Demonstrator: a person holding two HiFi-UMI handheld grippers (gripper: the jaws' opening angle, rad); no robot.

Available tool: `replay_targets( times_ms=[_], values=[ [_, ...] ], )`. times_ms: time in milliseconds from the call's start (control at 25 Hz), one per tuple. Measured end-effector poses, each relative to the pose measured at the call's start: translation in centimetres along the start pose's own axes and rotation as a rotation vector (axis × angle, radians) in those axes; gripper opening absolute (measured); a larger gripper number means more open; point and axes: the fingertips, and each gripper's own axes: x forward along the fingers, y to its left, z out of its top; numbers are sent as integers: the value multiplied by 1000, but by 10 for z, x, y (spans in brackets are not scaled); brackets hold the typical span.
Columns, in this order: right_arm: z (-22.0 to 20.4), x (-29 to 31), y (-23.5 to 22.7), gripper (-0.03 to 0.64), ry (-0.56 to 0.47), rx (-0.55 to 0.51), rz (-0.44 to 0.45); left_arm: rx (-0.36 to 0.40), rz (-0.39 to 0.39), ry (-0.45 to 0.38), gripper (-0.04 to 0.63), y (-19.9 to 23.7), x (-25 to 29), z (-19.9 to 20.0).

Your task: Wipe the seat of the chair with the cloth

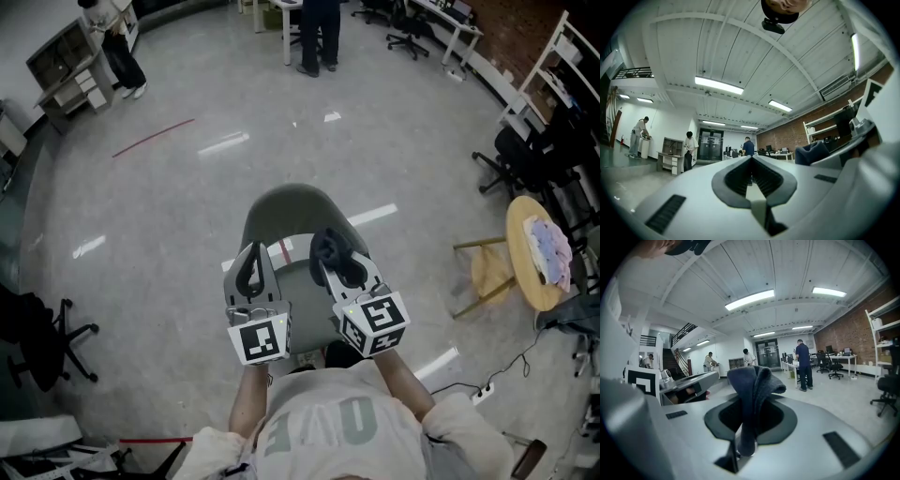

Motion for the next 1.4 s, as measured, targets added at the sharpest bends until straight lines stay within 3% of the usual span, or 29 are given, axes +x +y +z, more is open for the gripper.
replay_targets(
  times_ms=[640,1000,1280,1400],
  values=[
    [13,-5,-32,57,-24,14,42,7,-33,-10,15,-44,25,15],
    [9,2,-37,57,-15,36,53,14,-38,5,15,-45,34,12],
    [-1,10,-36,57,12,10,73,4,-13,37,15,-42,33,-5],
    [-19,7,-40,57,33,29,96,-2,-11,99,15,-47,28,-30]
  ],
)
